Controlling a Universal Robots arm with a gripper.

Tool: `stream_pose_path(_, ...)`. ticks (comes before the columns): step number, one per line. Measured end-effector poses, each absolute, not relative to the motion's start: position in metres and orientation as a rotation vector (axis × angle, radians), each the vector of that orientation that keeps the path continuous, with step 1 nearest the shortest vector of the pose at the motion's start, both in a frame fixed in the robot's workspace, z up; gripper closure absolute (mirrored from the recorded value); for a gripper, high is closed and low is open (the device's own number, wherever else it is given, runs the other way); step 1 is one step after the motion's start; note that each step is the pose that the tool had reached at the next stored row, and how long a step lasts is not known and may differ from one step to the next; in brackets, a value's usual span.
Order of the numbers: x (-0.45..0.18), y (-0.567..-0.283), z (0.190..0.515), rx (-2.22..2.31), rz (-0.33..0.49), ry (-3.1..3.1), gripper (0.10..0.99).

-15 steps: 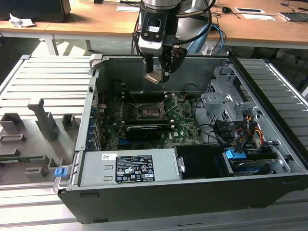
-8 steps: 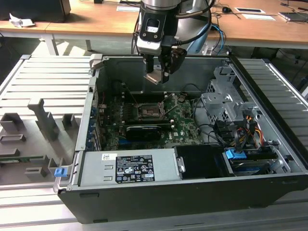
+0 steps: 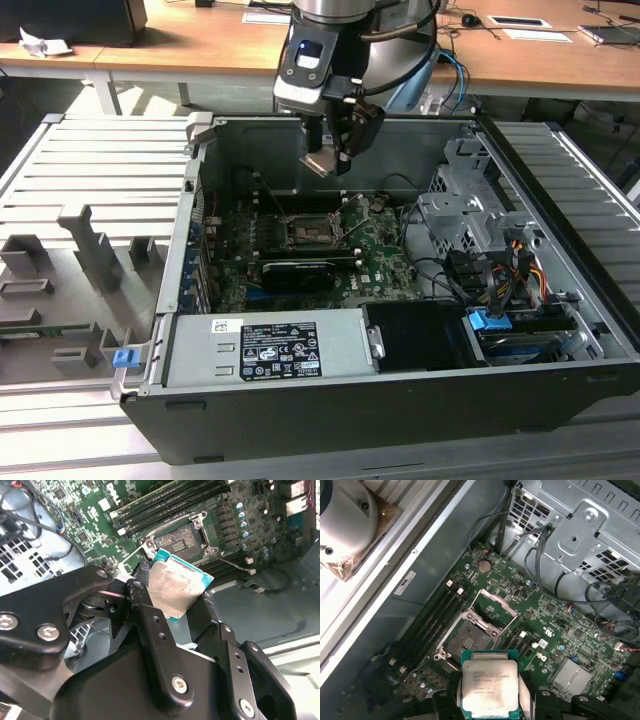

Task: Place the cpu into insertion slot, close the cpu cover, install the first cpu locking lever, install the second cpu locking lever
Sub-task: 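Place the cpu into insertion slot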

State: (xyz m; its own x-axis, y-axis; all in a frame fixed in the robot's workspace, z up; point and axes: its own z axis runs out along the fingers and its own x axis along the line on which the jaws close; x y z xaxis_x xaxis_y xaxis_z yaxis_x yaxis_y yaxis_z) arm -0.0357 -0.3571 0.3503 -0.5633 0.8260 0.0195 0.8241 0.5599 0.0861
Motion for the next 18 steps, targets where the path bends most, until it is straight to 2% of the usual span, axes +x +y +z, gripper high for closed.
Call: stream_pose_path(18, -0.0357, -0.3571, 0.3485, 1.725, 0.129, 2.584, 0.545)
